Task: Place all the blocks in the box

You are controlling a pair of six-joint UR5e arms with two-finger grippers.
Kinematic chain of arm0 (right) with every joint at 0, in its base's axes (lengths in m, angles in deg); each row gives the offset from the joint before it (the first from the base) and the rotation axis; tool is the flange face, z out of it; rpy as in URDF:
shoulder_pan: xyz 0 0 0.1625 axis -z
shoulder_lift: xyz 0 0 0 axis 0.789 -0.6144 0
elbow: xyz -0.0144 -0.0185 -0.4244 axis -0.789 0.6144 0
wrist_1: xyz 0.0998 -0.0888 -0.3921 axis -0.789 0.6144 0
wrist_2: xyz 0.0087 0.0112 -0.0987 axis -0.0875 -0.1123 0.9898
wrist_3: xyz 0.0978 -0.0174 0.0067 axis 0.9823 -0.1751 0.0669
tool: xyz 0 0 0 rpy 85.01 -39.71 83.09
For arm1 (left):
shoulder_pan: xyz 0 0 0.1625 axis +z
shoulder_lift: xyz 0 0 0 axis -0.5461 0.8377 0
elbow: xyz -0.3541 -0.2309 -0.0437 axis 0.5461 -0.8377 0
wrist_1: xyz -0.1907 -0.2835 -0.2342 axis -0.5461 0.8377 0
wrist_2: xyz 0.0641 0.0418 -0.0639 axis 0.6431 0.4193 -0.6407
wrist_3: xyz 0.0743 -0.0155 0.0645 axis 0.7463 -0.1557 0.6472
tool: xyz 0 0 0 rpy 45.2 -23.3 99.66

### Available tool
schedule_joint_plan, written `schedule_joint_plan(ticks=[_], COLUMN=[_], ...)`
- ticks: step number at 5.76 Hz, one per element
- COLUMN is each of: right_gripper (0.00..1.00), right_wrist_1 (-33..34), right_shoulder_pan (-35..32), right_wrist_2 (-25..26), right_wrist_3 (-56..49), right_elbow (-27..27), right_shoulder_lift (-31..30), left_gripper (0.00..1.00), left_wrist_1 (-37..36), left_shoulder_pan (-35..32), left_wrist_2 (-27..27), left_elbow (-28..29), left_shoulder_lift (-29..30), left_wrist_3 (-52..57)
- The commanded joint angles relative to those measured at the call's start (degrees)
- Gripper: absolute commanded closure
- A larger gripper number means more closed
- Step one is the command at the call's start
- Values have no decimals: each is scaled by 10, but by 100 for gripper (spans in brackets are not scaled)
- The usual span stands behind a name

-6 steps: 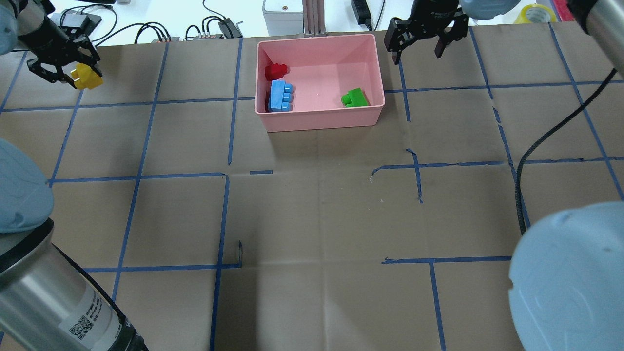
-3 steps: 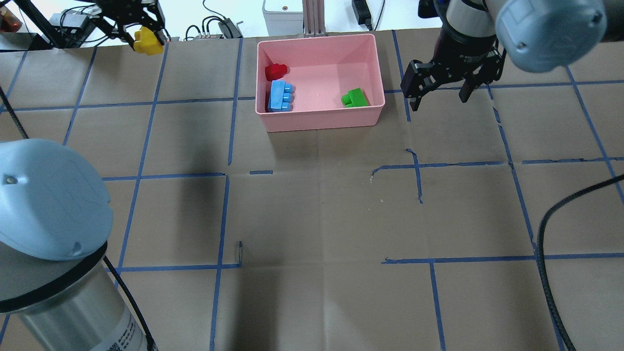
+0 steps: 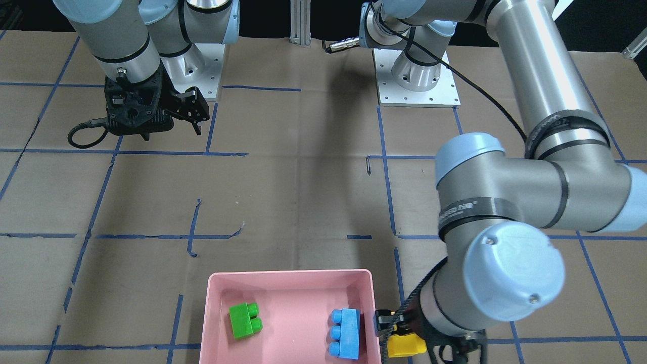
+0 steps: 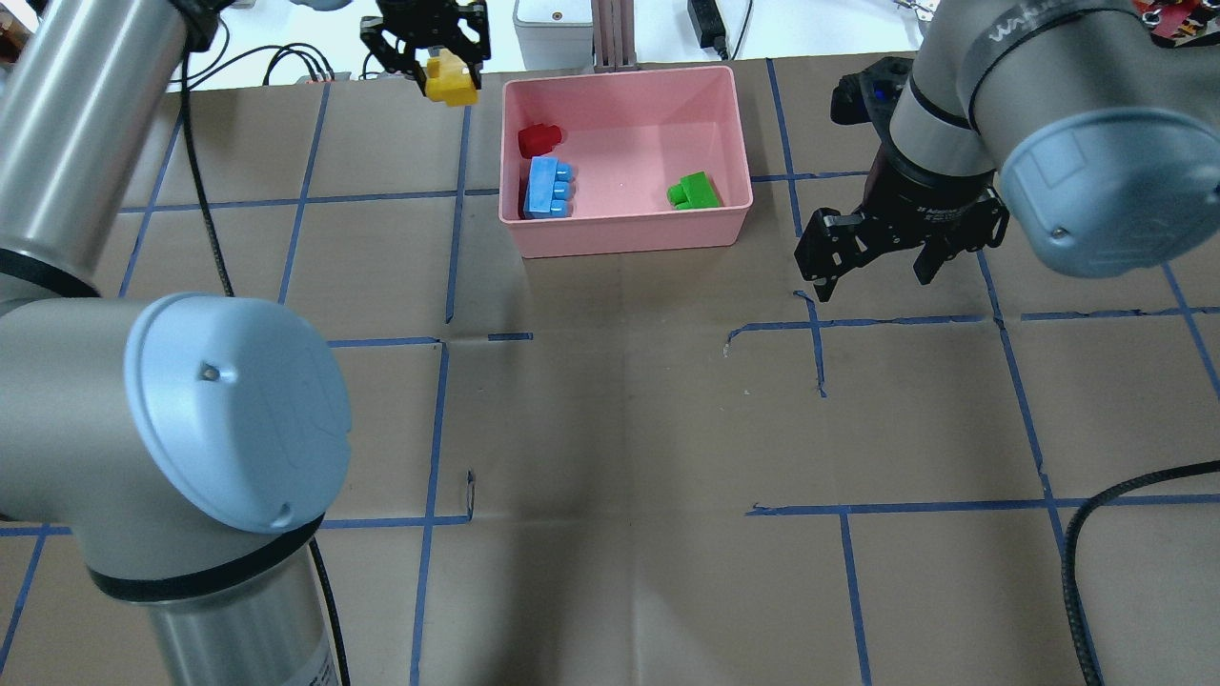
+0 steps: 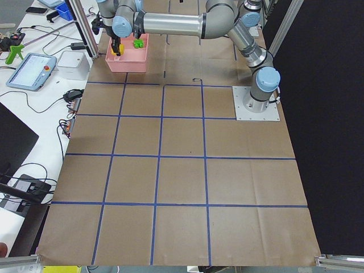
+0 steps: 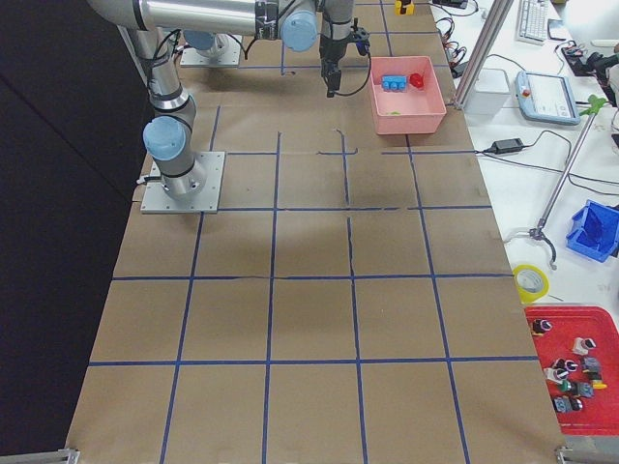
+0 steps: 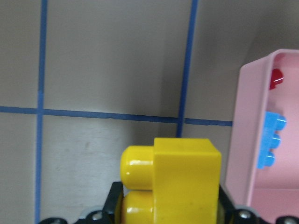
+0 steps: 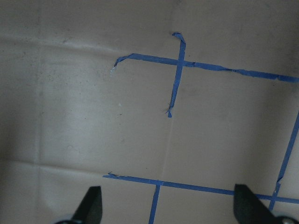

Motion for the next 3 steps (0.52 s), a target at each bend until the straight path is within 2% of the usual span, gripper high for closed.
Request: schedule_joint_plan(ticks=[1, 2, 3], right_gripper=[0, 0, 0], right_wrist_1=[-7, -9, -41], right_shoulder_pan=[0, 0, -1], right_wrist_2=[2, 1, -2], right_wrist_3=[9, 8, 8], right_elbow=[5, 20, 48], right_shoulder_lift=[-6, -6, -6], left_gripper=[67, 55, 22], left_wrist_1=[-49, -69, -129], left_shoulder_pan=[-47, -52, -58], left_wrist_2=[6, 6, 10], left_elbow=[6, 4, -7], left_shoulder_lift=[52, 63, 70], left_wrist_3=[-34, -38, -38])
